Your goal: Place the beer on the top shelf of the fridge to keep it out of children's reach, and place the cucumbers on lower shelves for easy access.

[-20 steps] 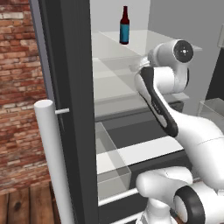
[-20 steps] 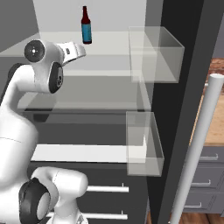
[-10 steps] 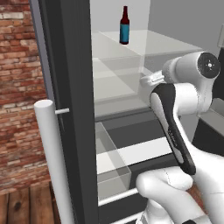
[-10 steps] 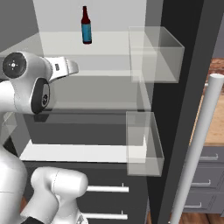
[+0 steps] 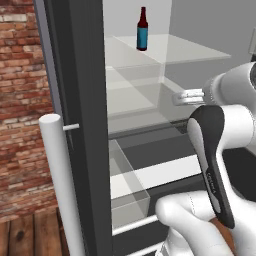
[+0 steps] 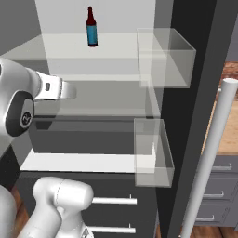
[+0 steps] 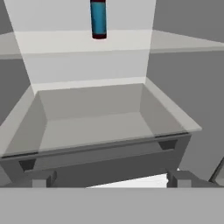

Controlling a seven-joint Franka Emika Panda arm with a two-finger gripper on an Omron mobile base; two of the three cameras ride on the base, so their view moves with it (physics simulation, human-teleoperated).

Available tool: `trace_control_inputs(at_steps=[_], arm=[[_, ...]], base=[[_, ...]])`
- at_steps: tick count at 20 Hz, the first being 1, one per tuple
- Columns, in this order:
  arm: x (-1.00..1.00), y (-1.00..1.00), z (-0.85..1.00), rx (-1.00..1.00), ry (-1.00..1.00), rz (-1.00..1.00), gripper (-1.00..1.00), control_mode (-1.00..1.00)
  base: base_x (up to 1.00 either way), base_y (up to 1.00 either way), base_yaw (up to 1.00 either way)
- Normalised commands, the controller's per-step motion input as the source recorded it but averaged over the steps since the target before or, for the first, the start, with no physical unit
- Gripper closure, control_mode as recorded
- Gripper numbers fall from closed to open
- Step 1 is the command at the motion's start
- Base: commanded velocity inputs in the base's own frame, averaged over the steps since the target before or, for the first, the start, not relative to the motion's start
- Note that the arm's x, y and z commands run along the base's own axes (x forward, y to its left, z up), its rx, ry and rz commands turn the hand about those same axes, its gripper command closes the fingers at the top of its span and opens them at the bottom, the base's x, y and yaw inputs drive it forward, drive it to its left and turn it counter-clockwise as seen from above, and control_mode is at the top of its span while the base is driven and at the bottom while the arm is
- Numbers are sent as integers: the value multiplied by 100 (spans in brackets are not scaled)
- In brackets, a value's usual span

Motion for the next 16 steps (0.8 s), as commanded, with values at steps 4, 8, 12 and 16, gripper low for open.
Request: trace_control_inputs(at_steps=[4,8,12,16], arm=[[-14,0,0,0,1,0,-100,-100],[-36,1,0,0,0,4,-100,-100],[-45,0,-1,0,0,5,-100,-100],[-38,0,-3,-1,1,2,-100,100]], base=[[0,0,0],[0,0,0],[0,0,0],[-15,0,0]])
